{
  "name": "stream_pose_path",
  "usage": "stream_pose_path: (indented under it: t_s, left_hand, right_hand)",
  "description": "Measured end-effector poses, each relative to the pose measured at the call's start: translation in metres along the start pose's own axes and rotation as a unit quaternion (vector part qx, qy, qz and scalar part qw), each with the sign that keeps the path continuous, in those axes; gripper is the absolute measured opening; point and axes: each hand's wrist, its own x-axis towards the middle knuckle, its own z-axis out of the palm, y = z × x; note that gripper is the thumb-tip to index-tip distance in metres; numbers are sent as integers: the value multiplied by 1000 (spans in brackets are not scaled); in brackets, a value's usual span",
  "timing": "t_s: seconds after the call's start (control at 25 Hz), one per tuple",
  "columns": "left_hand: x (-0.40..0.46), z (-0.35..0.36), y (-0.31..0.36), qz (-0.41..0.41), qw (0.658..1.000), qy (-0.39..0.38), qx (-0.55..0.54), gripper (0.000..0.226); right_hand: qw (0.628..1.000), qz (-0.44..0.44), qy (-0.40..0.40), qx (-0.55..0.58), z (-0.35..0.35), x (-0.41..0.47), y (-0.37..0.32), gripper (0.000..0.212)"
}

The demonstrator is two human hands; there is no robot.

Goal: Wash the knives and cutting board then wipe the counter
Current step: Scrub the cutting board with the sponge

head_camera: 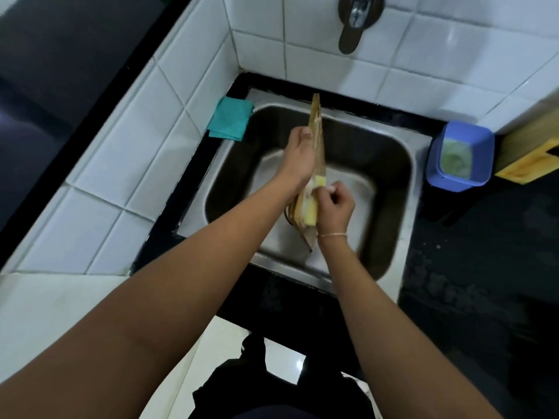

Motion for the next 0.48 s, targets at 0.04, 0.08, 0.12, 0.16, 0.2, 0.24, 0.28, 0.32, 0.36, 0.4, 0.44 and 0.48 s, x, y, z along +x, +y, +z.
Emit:
stream_pose_path:
  t_s: [0.04, 0.08, 0.12, 0.16, 0.2, 0.24, 0.28, 0.32, 0.36, 0.4, 0.44, 0.48]
  left_hand:
    - [1, 0, -1, -12, 1000, -6, -12, 38]
    - [1, 0, -1, -23, 999, -13, -25, 39]
    - [0, 1, 0, -33, 999, -18, -34, 40]
    - [0, 2, 1, -41, 998, -20, -39, 41]
    - [-1, 4, 1, -43, 998, -19, -38, 42]
    - [-2, 5, 2, -43, 998, -17, -34, 42]
    - [-3, 6, 3, -44, 999, -14, -29, 42]
    - [-2, 6, 3, -44, 999, -11, -28, 42]
    - [-1, 6, 2, -46, 999, -7, -28, 42]
    - [0, 5, 1, -48, 998, -2, -30, 42]
    - [0, 4, -1, -53, 998, 1, -32, 42]
    - [1, 2, -2, -57, 998, 4, -36, 43]
  right_hand:
    - [999, 32, -3, -25, -7, -3, 6, 32]
    - [996, 71, -1, -60, -13, -2, 10, 34]
    - [989, 104, 5, -104, -16, 2, 9, 35]
    - [984, 117, 13, -132, -15, 7, 4, 34]
    - [985, 107, 21, -134, -12, 10, -6, 31]
    - [991, 77, 26, -106, -6, 12, -18, 27]
    - [997, 33, 26, -63, 0, 12, -29, 23]
    - [1000, -13, 19, -21, 5, 9, -36, 19]
    - [999, -52, 8, 7, 8, 4, -39, 16]
    - [997, -73, -4, 16, 7, -1, -36, 14]
    - [997, -70, -14, 6, 5, -6, -27, 14]
    - [999, -46, -16, -18, 1, -10, -14, 16]
